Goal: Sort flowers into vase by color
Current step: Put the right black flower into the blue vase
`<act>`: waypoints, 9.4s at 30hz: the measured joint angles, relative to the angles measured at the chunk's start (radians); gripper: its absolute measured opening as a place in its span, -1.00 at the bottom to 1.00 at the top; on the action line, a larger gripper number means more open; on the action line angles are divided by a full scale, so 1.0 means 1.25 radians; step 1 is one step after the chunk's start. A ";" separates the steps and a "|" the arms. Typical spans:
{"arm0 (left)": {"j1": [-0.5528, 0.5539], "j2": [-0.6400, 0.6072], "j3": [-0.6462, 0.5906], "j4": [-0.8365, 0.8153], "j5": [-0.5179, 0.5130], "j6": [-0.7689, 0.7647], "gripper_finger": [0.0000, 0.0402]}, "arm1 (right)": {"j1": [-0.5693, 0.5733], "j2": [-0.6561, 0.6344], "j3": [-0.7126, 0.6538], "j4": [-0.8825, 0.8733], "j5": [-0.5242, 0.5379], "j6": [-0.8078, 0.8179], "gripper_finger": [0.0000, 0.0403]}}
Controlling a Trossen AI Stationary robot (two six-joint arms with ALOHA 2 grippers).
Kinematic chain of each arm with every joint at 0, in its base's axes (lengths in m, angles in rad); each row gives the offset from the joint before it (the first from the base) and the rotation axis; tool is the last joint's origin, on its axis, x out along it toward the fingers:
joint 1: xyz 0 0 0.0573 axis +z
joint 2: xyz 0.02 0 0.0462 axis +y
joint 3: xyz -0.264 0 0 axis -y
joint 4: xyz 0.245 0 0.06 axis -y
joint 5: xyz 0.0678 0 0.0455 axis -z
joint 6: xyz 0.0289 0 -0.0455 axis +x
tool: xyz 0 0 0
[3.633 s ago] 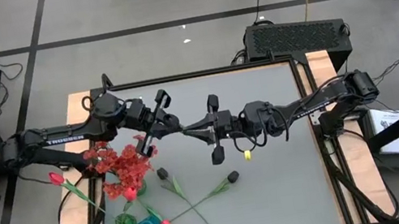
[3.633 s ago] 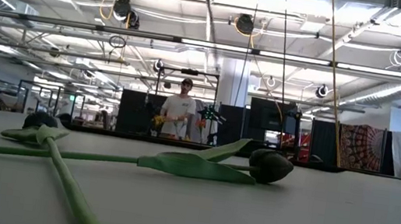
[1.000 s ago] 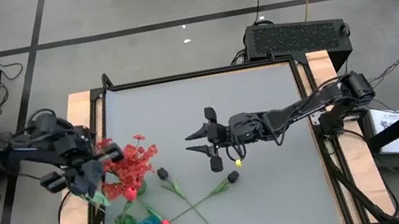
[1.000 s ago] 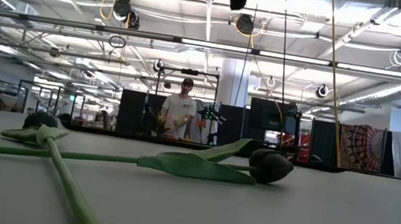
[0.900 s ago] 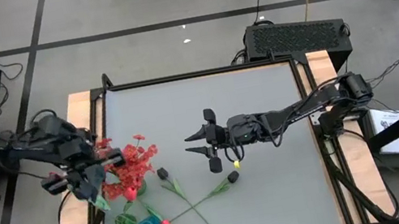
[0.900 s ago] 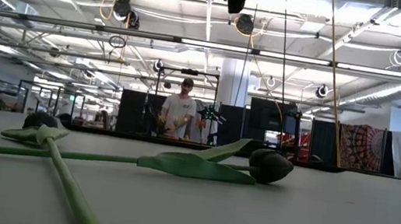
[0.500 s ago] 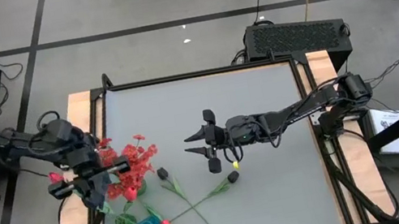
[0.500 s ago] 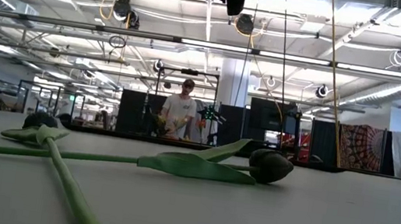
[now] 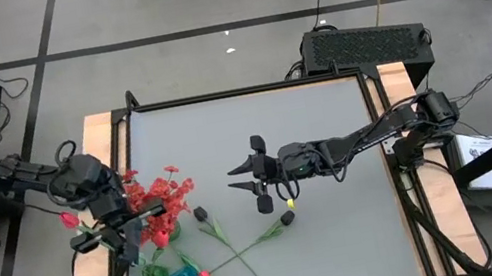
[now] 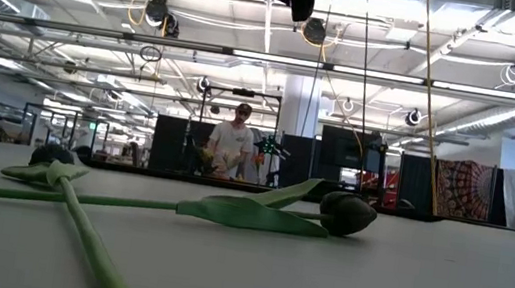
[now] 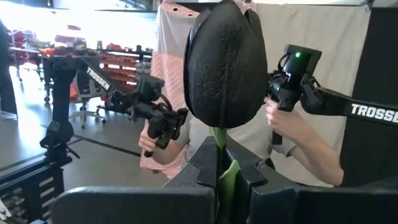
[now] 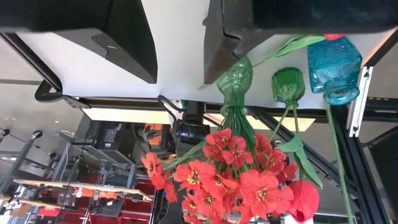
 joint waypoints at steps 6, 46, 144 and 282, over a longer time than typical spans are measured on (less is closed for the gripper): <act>-0.026 0.000 0.000 0.007 -0.013 0.000 -0.94 | 0.000 0.000 0.000 -0.004 0.000 0.000 -0.39; -0.092 0.066 -0.001 0.043 -0.034 0.000 -0.94 | 0.002 0.000 0.000 -0.019 -0.008 0.007 -0.39; -0.063 -0.018 0.060 -0.377 -0.174 -0.017 -0.07 | 0.028 0.000 0.000 -0.092 -0.339 -0.002 -0.39; -0.097 -0.073 0.092 -0.512 -0.322 0.082 0.93 | 0.028 0.000 0.000 -0.093 -0.339 -0.019 -0.39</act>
